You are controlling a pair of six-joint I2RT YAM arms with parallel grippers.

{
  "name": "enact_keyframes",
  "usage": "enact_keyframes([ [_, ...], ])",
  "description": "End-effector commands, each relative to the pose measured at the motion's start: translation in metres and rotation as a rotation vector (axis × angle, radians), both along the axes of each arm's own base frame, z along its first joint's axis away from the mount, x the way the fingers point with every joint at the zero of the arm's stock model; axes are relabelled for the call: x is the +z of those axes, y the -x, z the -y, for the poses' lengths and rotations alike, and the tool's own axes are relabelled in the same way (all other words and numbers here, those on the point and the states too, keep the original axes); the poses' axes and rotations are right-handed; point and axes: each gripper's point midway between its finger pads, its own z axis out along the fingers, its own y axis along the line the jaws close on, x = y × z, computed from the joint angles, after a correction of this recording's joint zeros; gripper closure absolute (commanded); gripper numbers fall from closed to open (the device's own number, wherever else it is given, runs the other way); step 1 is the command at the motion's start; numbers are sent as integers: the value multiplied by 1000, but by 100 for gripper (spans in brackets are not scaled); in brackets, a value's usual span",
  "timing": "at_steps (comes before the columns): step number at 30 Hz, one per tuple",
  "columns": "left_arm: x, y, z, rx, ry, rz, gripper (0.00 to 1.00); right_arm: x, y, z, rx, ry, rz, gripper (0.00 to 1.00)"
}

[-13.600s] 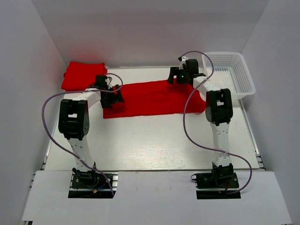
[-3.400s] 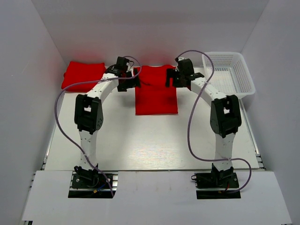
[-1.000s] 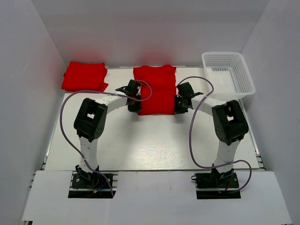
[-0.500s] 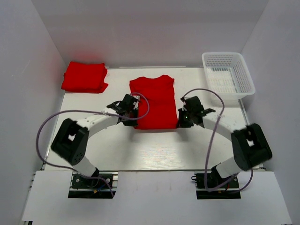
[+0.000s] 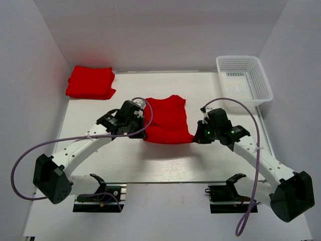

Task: Fold and stack the t-shirts
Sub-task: Grab one side of the 2/3 rectangular tshirt with both arms, then fold the long partially folded tshirt into a neat square

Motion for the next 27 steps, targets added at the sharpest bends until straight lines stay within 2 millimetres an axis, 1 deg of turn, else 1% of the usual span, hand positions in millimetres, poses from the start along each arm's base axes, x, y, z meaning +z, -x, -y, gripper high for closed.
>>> enact_keyframes([
  [1,27,-11,-1,67,1,24,100,34,-25,4,-56,13,109,100],
  [2,36,-20,-4,101,5,53,100,37,-28,2,-50,14,122,100],
  [3,41,-26,-7,129,10,64,100,50,-38,0,-50,10,160,100],
  [4,44,-28,-10,151,1,73,100,49,-44,2,-66,35,161,100],
  [5,50,-39,-11,189,-13,100,100,58,-51,1,-74,34,183,100],
  [6,52,-41,-12,196,-23,101,100,58,-59,-2,-75,47,176,100],
  [7,60,-48,-13,221,-28,121,100,59,-65,-1,-90,56,178,100],
  [8,62,-52,-13,240,-32,130,100,57,-69,-4,-88,62,169,100],
  [9,58,-58,-13,256,-48,122,100,65,-83,-2,-119,83,199,100],
  [10,61,-62,-13,267,-59,129,100,67,-87,-5,-116,76,202,100],
  [11,59,-70,-22,316,-93,136,100,77,-94,-7,-124,68,225,100],
  [12,58,-73,-22,343,-98,126,100,76,-104,-11,-124,76,223,100],
  [13,57,-84,-25,369,-125,130,100,75,-109,-10,-127,84,221,100],
  [14,56,-89,-29,405,-132,127,100,82,-118,-13,-132,82,235,100],
  [15,56,-91,-28,405,-134,124,100,86,-127,-14,-141,86,244,100],
  [16,60,-101,-35,448,-133,136,100,95,-136,-13,-152,87,272,100],
  [17,60,-106,-32,450,-122,147,100,93,-142,-13,-160,99,270,100],
  [18,65,-112,-34,466,-108,162,100,91,-149,-14,-163,101,270,100],
  [19,69,-118,-42,494,-112,175,100,106,-158,-17,-163,86,306,100],
  [20,71,-124,-41,494,-114,191,100,103,-164,-14,-169,95,298,100],
  [21,74,-133,-44,517,-112,208,100,97,-168,-17,-158,103,283,100],
  [22,74,-138,-49,523,-122,209,100,103,-177,-21,-154,97,298,100],
  [23,76,-146,-45,512,-114,234,100,104,-181,-20,-153,97,298,100],
  [24,73,-156,-46,505,-135,234,100,102,-186,-22,-150,102,287,100],
  [25,72,-163,-41,491,-132,235,100,98,-192,-21,-152,113,273,100],
  [26,67,-166,-45,499,-155,209,100,103,-198,-20,-151,111,285,100],
  [27,75,-175,-46,512,-150,216,100,95,-203,-21,-146,119,266,100],
])
